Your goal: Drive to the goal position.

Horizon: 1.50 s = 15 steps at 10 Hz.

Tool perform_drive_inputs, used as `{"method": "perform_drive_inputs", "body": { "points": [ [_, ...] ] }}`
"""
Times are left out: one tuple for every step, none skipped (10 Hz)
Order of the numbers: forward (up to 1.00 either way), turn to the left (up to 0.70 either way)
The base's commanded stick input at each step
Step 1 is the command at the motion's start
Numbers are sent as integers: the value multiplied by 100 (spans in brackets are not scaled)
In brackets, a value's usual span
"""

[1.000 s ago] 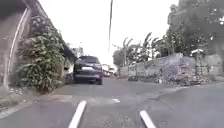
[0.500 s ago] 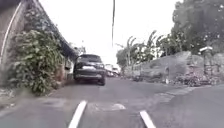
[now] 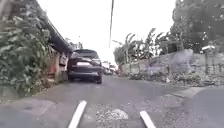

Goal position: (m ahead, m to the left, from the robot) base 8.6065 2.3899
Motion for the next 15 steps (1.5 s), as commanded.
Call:
{"method": "perform_drive_inputs", "body": {
  "points": [
    [100, -40],
    [100, -26],
    [100, 0],
    [100, 0],
    [100, 0],
    [100, -7],
    [100, -40],
    [100, -40],
    [100, 0],
    [100, 0],
    [100, 0],
    [100, 0],
    [100, 0],
    [100, 0],
    [100, 0]
  ]
}}
